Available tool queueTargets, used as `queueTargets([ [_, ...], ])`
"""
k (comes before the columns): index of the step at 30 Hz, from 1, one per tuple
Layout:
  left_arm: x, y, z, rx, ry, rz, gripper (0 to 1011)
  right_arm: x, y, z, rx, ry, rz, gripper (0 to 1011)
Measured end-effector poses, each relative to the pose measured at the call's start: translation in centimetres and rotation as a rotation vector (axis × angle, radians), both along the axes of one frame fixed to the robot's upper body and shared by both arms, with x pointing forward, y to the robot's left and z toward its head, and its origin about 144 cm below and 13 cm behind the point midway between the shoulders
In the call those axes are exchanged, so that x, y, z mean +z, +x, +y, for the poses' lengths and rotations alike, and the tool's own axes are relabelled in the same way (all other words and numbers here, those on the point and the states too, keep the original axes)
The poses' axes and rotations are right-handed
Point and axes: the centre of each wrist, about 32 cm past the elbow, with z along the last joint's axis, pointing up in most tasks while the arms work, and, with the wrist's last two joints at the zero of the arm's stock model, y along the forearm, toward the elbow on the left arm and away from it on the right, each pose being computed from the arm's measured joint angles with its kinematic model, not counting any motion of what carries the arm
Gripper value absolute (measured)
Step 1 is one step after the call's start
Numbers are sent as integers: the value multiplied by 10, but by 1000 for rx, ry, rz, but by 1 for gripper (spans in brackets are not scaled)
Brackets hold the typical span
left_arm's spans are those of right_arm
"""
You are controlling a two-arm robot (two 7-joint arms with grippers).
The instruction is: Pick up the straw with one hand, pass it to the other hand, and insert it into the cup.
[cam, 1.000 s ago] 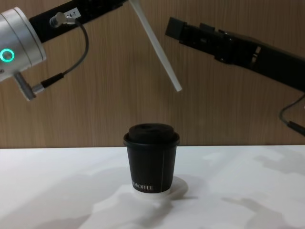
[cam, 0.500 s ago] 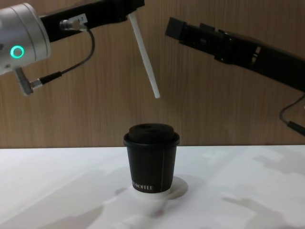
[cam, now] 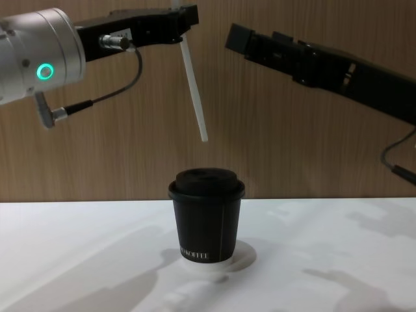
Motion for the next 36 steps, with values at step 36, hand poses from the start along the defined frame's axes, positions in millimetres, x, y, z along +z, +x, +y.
queueTargets([
  [36,-3,19,-9,77,31,170,15,0,0,0,0,0,0,1001],
])
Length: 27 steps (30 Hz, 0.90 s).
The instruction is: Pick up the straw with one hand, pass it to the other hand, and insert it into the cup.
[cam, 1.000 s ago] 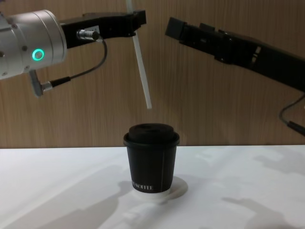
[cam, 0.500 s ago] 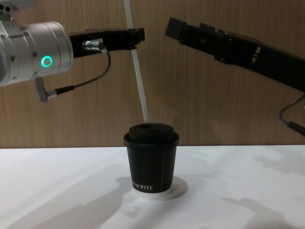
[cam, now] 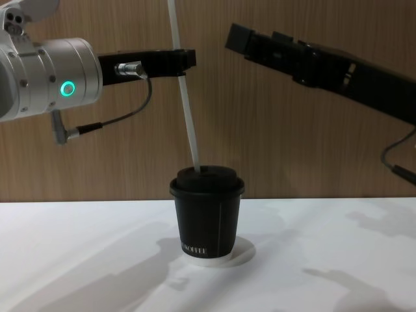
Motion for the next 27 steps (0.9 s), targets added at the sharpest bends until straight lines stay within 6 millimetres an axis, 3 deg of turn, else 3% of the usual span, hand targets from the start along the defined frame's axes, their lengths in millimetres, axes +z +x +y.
queueTargets([
  [27,-5,5,-1,-29,16,46,15,0,0,0,0,0,0,1001],
])
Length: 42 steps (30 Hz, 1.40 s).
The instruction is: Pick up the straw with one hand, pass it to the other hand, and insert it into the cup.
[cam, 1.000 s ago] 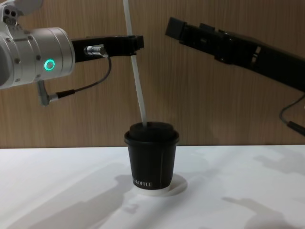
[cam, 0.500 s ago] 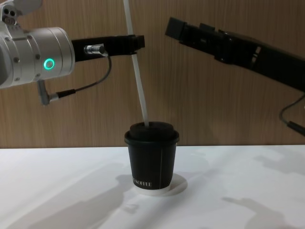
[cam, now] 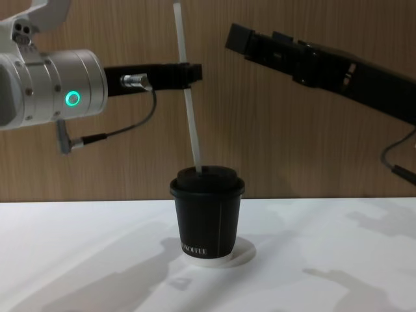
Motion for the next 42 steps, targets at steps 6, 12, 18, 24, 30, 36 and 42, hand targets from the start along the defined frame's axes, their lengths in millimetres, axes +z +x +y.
queueTargets([
  [6,-4,2,-2,3,20,16,49,0,0,0,0,0,0,1001],
  [12,-7,3,-3,6,30,28,216,0,0,0,0,0,0,1001],
  [18,-9,2,-2,2,35,38,390,0,0,0,0,0,0,1001],
  [24,-10,-3,1,-2,32,32,596,0,0,0,0,0,0,1001],
  [30,-10,-16,8,8,21,-1,796,0,0,0,0,0,0,1001],
  [36,-11,-32,18,34,10,-30,945,0,0,0,0,0,0,1001],
  [42,-13,-48,27,64,4,-44,1001,0,0,0,0,0,0,1001],
])
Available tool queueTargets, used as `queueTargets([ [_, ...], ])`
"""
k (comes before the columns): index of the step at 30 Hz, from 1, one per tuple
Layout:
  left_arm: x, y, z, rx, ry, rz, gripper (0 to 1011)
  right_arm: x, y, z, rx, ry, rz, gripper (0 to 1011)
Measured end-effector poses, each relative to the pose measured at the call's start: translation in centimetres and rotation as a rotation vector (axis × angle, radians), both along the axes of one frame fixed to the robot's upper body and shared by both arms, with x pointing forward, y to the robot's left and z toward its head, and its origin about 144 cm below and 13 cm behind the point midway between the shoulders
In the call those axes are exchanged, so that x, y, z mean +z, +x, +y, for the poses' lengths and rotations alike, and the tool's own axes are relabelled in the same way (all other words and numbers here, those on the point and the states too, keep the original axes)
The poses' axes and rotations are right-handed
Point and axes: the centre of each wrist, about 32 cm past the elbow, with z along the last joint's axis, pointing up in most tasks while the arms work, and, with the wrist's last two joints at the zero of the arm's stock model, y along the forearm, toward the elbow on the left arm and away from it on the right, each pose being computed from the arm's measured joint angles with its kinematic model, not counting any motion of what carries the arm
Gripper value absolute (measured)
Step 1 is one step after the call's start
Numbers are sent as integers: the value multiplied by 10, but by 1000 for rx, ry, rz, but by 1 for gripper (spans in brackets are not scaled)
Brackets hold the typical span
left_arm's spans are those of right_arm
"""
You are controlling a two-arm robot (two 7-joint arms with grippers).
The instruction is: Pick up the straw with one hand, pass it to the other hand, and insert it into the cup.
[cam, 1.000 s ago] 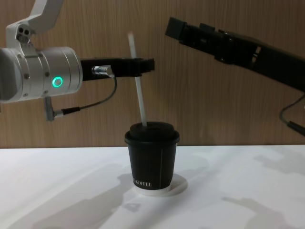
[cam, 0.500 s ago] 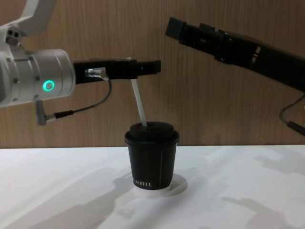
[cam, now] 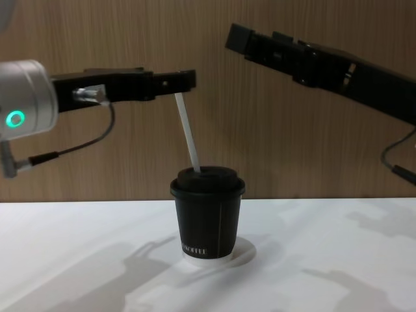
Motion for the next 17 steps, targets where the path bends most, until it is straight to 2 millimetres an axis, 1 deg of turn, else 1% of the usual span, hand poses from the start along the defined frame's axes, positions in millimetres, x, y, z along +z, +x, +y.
queueTargets([
  [8,-8,-15,7,20,9,20,1002,0,0,-1,-1,-9,0,1001],
  [13,-16,-19,7,18,18,56,1002,0,-1,-3,-10,-35,0,1001],
  [17,-26,-21,5,8,23,96,1002,0,-2,-6,-20,-71,6,1001],
])
